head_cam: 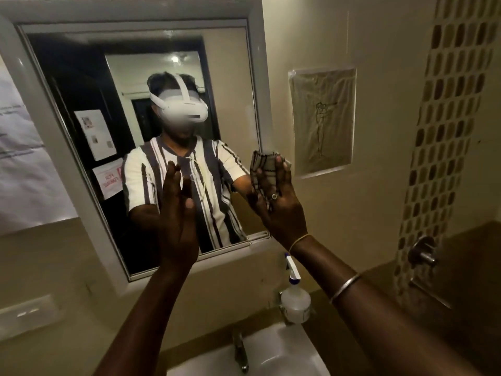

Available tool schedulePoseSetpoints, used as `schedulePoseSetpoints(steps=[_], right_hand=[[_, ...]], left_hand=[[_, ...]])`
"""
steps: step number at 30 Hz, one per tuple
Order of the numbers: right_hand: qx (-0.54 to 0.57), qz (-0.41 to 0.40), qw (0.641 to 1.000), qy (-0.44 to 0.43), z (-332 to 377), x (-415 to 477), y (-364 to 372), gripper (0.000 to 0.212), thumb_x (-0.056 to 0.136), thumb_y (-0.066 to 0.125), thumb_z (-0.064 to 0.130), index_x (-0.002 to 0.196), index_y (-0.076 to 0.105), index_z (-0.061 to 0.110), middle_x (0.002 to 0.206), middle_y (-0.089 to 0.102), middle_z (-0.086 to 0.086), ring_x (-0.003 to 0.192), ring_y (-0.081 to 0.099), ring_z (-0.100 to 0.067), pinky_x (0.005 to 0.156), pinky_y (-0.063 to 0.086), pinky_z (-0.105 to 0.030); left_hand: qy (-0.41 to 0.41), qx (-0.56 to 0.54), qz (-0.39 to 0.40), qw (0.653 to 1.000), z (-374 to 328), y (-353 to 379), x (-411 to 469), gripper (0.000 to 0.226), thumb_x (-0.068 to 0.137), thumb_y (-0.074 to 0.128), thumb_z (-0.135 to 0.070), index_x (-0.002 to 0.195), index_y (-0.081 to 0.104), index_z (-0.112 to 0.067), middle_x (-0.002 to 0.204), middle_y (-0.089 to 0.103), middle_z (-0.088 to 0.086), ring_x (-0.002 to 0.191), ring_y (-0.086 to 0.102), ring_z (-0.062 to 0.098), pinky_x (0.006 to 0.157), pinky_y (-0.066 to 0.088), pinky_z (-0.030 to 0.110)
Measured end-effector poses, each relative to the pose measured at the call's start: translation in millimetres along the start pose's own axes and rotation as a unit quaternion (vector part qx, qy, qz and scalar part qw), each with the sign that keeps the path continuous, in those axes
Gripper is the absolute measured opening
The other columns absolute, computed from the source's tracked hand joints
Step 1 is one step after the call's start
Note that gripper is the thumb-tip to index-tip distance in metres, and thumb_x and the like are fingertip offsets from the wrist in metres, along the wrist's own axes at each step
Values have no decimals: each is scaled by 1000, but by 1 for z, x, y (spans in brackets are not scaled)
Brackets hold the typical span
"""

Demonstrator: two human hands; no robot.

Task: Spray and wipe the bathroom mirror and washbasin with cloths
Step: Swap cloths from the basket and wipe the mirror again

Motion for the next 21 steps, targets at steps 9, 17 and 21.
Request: schedulePoseSetpoints(steps=[9,17,21], right_hand=[[11,55,997,43,-14,-98,12,60,95,61,12,153,47,20,169,20,-11,155,22,-36,102,50,-32],[112,27,961,251,-19,-157,25,51,106,45,34,156,37,36,172,11,7,151,35,-21,108,51,-43],[188,-2,905,380,2,-168,44,57,109,42,30,159,14,37,172,-5,9,156,-2,2,124,17,-18]], left_hand=[[-10,18,33,999,5,5,-35,53,108,38,-13,159,29,-3,167,27,9,155,29,31,123,30,58],[-34,-20,48,998,15,-2,-55,54,108,36,-11,159,26,2,170,24,8,156,28,26,122,30,63],[-38,-12,49,998,17,-5,-60,53,108,35,-10,159,25,1,169,26,13,157,27,24,125,27,59]])
Point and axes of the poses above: each hand's wrist, its own x-axis towards the middle knuckle, its own y-axis out of the palm, z = x × y, the point moved 10 cm from there along x, towards the middle knuckle
